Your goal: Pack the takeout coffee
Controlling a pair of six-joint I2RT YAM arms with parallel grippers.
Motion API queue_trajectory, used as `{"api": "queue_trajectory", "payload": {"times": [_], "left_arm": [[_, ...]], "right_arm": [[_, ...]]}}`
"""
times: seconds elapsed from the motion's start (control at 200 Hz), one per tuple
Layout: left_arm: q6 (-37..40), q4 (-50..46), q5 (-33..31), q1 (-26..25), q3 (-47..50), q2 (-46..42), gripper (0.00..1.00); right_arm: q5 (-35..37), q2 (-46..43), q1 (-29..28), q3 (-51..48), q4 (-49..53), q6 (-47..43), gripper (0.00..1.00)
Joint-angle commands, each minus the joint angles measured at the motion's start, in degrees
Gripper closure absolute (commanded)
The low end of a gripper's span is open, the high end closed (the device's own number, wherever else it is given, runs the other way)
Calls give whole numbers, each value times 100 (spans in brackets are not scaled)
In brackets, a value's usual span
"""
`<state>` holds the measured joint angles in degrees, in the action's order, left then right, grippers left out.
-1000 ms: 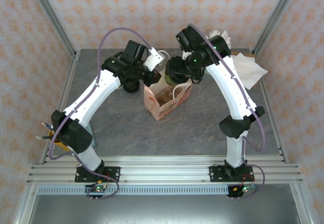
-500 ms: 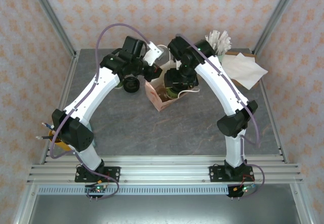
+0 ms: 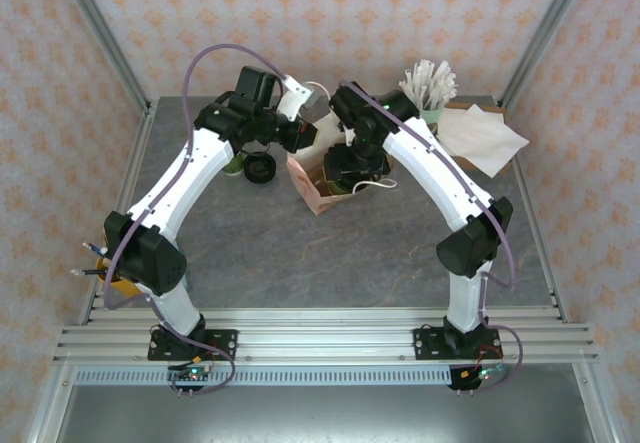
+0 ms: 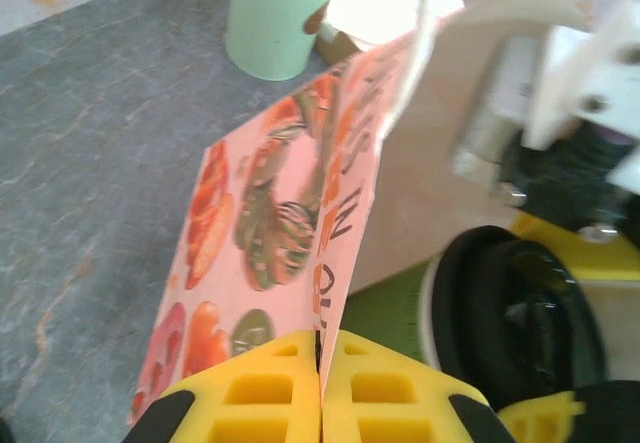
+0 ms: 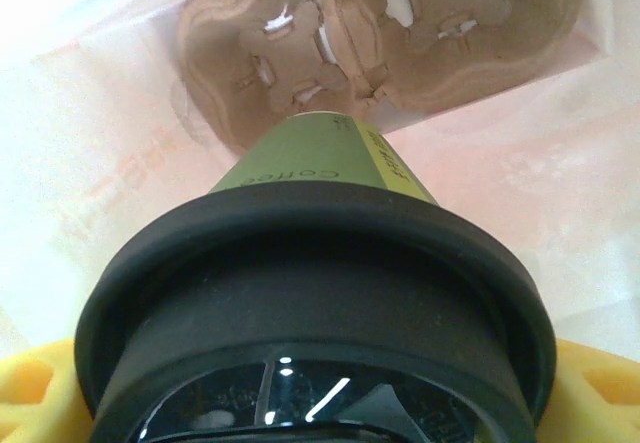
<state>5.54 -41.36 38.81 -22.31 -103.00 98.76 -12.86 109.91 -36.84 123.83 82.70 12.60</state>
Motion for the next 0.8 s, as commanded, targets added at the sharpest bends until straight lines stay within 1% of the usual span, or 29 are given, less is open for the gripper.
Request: {"api": "queue_trajectory", "payload": {"times": [0.0, 0.1, 0.16, 0.255, 0.335, 0.375, 0.44, 0.5, 0.555, 0.611, 0.671, 0.716, 0.796], "left_arm": [[-317, 427, 417, -107, 96, -1, 100], [-359, 363, 201, -94, 151, -68, 100], [-376, 316, 121, -51, 165, -142, 100], [-376, 217, 130, -25, 249, -276, 100], [-349, 181, 296, -41, 413, -452, 100], [-229, 135, 251, -99, 529, -566, 100], [122, 84, -81, -262, 748, -744, 100], [333, 293, -464, -420, 976, -911, 100], [432, 743, -831, -530, 1188, -1103, 100], [493, 1209, -1327, -579, 1419, -1281, 100], [713, 1406, -1561, -578, 1481, -1376, 100], [879, 1312, -1668, -578, 1381, -1377, 100], [1171, 1061, -1656, -616, 1255, -1406, 100]], "right_arm": [[272, 50, -25, -96, -200, 159, 38], [469, 45, -25, -340, -111, 223, 38], [486, -38, -25, -647, -17, 189, 38], [182, -354, -34, -1228, -169, 139, 38], [16, -687, -50, -1633, -260, 301, 39], [-20, -845, -88, -1882, -325, 377, 39], [22, -1111, -214, -2351, -596, 408, 39], [267, -1276, -358, -2782, -992, 521, 39], [506, -1371, -456, -3093, -1466, 665, 38], [718, -1427, -533, -3308, -1955, 738, 38], [817, -1367, -565, -3331, -2347, 757, 38], [850, -1270, -577, -3194, -2484, 739, 38], [983, -1179, -596, -2964, -2634, 762, 38]]}}
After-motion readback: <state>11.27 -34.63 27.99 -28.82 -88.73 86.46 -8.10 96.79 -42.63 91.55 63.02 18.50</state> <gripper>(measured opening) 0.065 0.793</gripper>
